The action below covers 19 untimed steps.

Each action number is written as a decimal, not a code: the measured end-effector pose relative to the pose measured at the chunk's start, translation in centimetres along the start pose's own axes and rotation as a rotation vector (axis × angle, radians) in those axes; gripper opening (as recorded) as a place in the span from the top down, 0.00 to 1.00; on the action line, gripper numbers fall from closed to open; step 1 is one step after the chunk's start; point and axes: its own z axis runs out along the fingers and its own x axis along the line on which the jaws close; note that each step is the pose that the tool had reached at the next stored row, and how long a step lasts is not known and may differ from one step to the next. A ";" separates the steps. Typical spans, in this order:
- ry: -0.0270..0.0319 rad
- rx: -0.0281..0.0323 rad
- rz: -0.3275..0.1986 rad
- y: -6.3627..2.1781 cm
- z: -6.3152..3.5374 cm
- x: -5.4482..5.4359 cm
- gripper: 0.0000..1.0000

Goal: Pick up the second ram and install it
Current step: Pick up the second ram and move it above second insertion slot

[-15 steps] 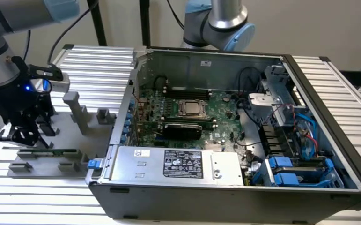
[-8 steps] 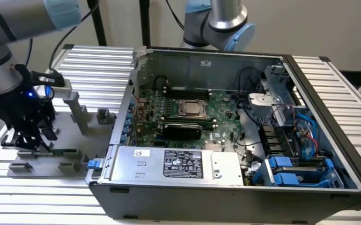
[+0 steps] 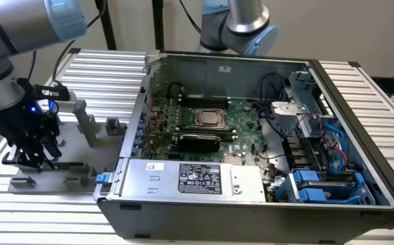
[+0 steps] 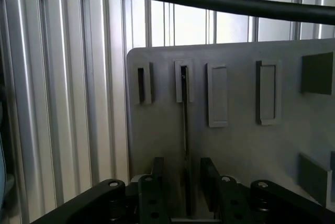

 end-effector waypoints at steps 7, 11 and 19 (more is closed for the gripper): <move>-0.0004 0.0002 -0.008 0.10 1.26 -0.3 0.58; -0.0005 0.0003 -0.010 0.13 1.91 -0.5 0.58; 0.0004 -0.0014 -0.011 0.14 1.99 -0.7 0.69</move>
